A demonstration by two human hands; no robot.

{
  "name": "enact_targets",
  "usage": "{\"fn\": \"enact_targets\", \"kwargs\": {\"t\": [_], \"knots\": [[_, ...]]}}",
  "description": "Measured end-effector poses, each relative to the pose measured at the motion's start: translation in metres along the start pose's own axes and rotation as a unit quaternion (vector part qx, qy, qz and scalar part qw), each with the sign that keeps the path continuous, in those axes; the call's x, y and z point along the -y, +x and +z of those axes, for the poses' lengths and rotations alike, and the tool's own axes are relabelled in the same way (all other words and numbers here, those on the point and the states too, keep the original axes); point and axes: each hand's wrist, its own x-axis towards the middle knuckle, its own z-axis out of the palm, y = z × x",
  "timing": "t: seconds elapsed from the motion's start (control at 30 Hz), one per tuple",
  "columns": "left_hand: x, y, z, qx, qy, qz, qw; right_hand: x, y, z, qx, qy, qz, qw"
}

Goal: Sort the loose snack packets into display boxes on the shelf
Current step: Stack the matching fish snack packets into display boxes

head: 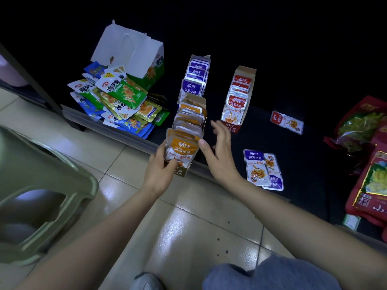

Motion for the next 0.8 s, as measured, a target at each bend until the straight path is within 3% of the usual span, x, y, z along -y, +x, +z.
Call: {"fn": "enact_targets", "kwargs": {"t": [0.1, 0.2, 0.57, 0.8], "knots": [[-0.006, 0.001, 0.007, -0.008, -0.003, 0.000, 1.000, -0.001, -0.007, -0.005, 0.122, 0.103, 0.193, 0.968], [-0.018, 0.005, 0.018, -0.011, 0.006, 0.018, 1.000, 0.003, -0.009, -0.008, 0.182, 0.169, 0.203, 0.947], [-0.063, 0.053, 0.060, -0.017, 0.088, 0.003, 0.996, -0.007, 0.033, -0.027, 0.071, 0.191, 0.192, 0.960], [-0.039, 0.037, 0.076, -0.020, 0.113, 0.100, 0.988, -0.033, 0.002, -0.018, 0.016, 0.217, 0.188, 0.958]]}}
